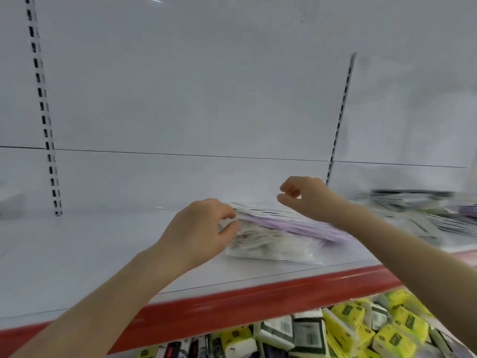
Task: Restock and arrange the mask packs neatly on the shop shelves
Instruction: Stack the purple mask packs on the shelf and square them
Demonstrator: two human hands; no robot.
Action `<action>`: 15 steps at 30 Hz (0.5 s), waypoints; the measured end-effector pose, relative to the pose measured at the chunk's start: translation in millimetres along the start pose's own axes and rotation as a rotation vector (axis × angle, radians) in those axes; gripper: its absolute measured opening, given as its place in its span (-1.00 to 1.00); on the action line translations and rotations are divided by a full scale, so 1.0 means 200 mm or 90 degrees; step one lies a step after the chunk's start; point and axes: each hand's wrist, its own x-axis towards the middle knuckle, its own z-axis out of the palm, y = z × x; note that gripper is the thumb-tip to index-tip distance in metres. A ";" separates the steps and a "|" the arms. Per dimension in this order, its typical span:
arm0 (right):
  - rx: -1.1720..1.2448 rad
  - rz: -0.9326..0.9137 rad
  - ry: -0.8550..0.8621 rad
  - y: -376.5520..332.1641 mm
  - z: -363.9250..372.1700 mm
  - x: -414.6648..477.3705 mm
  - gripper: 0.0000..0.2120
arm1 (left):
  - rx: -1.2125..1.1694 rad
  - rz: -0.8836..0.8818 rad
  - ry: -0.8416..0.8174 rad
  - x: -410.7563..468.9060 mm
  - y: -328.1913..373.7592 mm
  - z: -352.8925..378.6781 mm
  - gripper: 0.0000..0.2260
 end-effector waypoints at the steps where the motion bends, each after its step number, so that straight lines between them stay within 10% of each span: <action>1: -0.005 0.001 -0.001 0.08 -0.03 0.00 -0.76 | 0.003 -0.006 0.004 0.02 0.03 0.03 -0.76; 10: -0.024 -0.065 -0.218 0.42 -0.07 -0.01 -0.56 | 0.024 -0.102 0.016 0.10 0.16 0.18 -0.39; 15: -0.086 -0.114 -0.278 0.41 0.02 -0.02 -0.56 | 0.043 -0.157 -0.050 0.10 0.17 0.20 -0.69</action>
